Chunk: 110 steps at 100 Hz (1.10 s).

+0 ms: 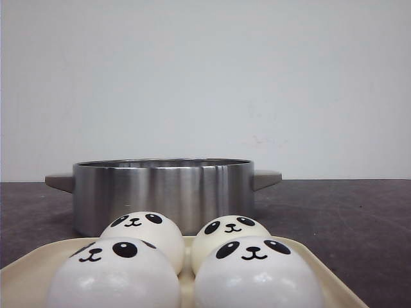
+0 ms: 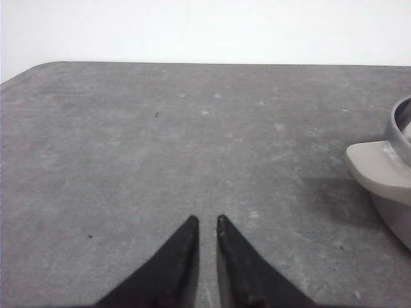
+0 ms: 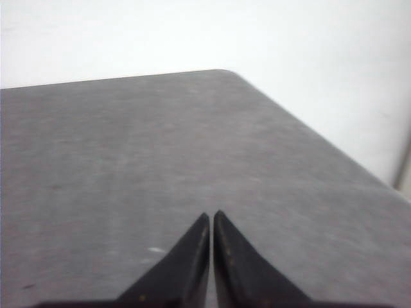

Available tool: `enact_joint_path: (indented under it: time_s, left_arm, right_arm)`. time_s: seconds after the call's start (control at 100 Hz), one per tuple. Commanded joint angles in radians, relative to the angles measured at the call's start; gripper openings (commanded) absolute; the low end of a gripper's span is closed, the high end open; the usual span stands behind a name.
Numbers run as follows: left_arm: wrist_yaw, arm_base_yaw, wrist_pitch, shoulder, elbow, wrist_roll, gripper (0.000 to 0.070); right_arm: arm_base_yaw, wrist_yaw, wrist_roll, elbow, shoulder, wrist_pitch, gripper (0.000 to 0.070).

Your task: Steam buns

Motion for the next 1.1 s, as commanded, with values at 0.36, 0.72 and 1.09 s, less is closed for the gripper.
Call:
enact_joint_path:
  time_s: [0.36, 0.72, 1.09]
  left_arm:
    - [0.005, -0.045, -0.005, 0.000, -0.018, -0.005, 0.0016]
    - [0.004, -0.053, -0.005, 0.000, -0.018, -0.005, 0.0016]
    - [0.004, -0.053, -0.004, 0.000, -0.018, -0.003, 0.0016]
  right_arm:
    - [0.186, -0.002, -0.008, -0.002, -0.001, 0.029, 0.0007]
    - [0.346, -0.002, -0.008, -0.002, -0.001, 0.029, 0.0007]
    - [0.374, -0.002, -0.008, -0.002, -0.001, 0.029, 0.0007]
